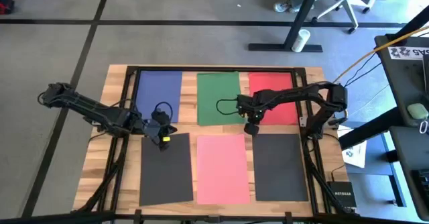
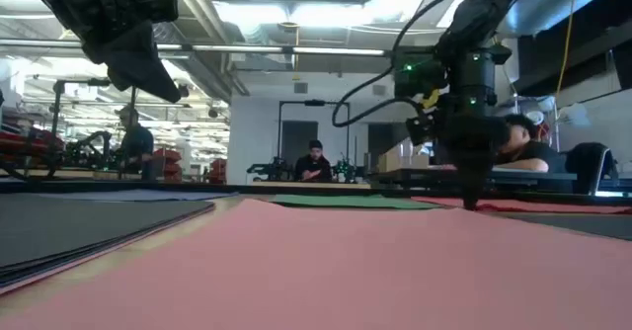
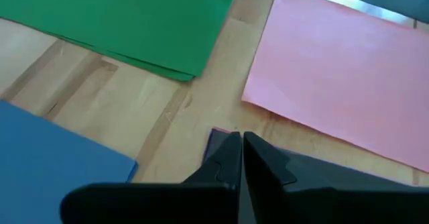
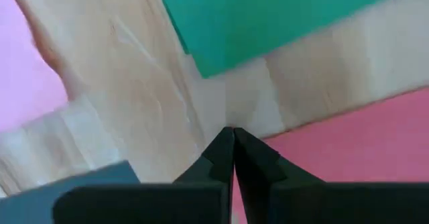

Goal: Organize paper
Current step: Adjust the green paper, then stack the black paper on top of the other black paper

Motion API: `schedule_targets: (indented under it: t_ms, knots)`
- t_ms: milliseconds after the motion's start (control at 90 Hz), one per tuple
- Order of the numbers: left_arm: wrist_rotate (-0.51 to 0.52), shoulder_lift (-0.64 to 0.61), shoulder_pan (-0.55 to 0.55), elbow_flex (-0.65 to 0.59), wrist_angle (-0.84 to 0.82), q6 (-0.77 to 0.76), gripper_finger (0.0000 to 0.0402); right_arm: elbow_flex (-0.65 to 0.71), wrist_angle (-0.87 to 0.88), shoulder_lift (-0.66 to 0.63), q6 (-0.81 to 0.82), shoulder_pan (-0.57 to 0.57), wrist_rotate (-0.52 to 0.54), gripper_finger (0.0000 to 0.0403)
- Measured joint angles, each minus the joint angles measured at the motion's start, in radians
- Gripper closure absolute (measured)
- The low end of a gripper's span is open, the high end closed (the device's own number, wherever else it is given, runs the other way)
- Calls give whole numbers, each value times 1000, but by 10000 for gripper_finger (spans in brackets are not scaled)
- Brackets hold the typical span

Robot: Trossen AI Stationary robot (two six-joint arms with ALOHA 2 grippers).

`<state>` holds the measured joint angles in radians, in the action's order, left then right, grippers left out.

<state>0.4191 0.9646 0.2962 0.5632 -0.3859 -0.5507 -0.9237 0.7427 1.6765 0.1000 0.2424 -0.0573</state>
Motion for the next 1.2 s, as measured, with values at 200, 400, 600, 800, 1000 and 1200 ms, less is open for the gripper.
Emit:
schedule_targets:
  t_ms: [200,400,600,800,1000,1200]
  knots:
    - [0,0,0,0,1,-1,401,0,6,-4,6,0,12,403]
    - [0,0,0,0,0,-6,401,0,-16,-4,12,0,1,403]
    - [0,0,0,0,0,-7,401,-1,-26,-5,11,-1,-47,403]
    - [0,0,0,0,0,-26,401,-1,-65,-35,25,-1,-82,403]
    - [-29,0,-1,0,-2,10,401,-2,-178,-64,26,-1,-119,403]
    - [-165,0,-20,0,-45,62,401,-2,-306,-58,52,-12,-191,402]
